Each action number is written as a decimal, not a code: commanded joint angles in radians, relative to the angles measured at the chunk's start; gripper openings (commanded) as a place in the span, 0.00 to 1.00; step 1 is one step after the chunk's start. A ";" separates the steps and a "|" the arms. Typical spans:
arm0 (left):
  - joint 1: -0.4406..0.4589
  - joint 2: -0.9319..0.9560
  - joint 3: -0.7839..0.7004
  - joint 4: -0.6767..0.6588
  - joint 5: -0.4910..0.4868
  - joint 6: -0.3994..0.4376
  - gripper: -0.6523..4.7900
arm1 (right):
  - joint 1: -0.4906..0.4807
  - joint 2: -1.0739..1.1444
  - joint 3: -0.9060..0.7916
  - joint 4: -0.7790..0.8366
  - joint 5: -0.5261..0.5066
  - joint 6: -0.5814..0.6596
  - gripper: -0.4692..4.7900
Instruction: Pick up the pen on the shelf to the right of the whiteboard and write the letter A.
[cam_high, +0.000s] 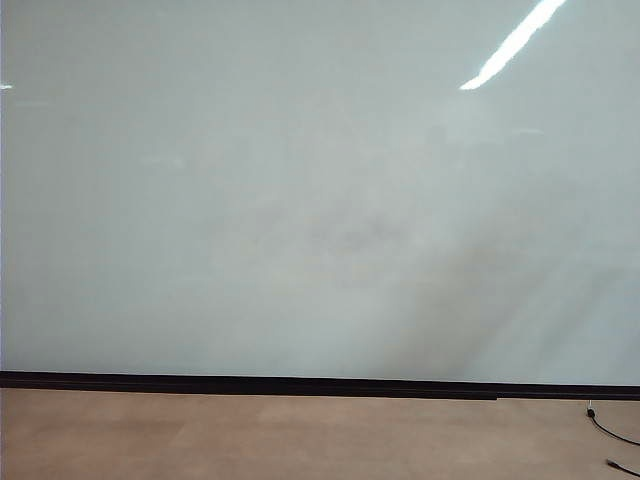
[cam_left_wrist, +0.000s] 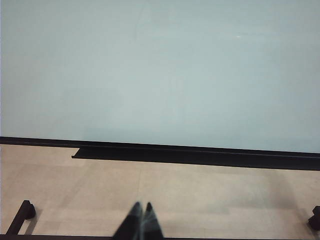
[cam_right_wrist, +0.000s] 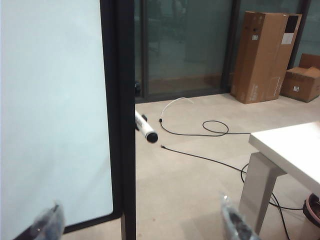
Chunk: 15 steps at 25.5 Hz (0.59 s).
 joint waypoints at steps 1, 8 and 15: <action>0.000 0.000 0.002 0.008 0.000 0.004 0.11 | -0.008 0.052 0.045 0.017 -0.002 0.009 0.85; 0.000 0.000 0.002 0.008 0.000 0.004 0.11 | -0.186 0.274 0.066 0.155 -0.241 0.050 0.91; 0.000 0.000 0.002 0.008 0.000 0.004 0.11 | -0.402 0.405 0.065 0.265 -0.488 0.064 0.93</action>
